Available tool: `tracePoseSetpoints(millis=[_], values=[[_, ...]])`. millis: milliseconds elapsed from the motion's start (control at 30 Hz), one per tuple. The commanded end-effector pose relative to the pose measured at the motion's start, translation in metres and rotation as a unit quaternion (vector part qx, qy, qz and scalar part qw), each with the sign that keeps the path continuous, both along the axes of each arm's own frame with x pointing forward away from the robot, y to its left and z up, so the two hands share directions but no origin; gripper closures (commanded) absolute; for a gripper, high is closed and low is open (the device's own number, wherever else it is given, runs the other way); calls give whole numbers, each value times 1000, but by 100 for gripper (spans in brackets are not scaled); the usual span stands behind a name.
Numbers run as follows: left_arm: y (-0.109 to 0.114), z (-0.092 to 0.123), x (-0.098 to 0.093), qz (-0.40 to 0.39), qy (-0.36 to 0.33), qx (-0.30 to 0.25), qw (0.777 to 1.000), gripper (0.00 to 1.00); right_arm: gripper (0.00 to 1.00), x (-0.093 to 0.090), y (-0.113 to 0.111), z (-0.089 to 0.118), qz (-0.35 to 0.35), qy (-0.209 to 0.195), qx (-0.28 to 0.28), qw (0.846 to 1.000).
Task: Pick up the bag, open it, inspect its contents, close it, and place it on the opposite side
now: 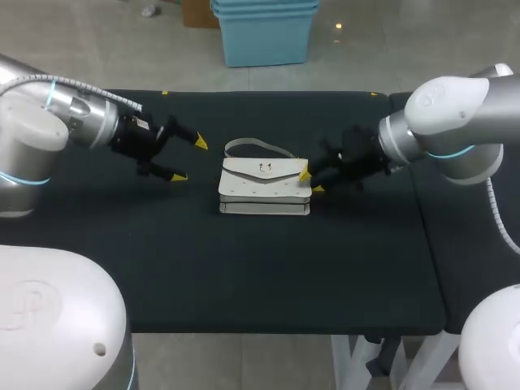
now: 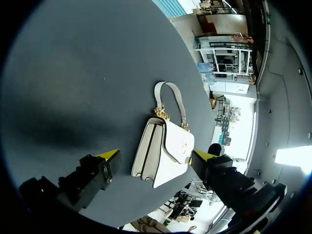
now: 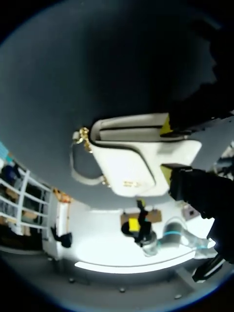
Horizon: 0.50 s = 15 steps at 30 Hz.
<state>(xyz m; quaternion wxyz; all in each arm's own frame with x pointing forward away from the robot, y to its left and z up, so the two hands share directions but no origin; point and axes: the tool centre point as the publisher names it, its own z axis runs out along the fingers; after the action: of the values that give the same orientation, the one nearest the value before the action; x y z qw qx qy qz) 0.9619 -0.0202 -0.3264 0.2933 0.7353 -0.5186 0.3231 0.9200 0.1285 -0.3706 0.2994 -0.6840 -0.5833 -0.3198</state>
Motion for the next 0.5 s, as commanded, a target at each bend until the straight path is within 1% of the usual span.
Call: tracePoseSetpoints(millis=[33,167,200,233,267,333,500], values=[[3,-2,1,1,3,3,1000,0,72,3,6,-9,6,8,-5,1000],[7,-2,1,1,6,8,1000,0,75,4,10,-13,12,14,-4,1000],[8,-2,1,0,7,11,1000,0,82,4,10,-13,13,15,-4,1000],[9,-2,0,-3,7,14,1000,0,84,4,11,-13,14,15,-4,1000],[10,-2,0,-8,7,16,1000,0,100,4,11,-13,15,15,-4,1000],[12,-1,-2,-27,4,22,999,0,100,6,9,-14,17,16,-5,1000],[17,0,-5,-69,-4,54,996,0,100,9,-3,-16,20,21,-10,1000]])
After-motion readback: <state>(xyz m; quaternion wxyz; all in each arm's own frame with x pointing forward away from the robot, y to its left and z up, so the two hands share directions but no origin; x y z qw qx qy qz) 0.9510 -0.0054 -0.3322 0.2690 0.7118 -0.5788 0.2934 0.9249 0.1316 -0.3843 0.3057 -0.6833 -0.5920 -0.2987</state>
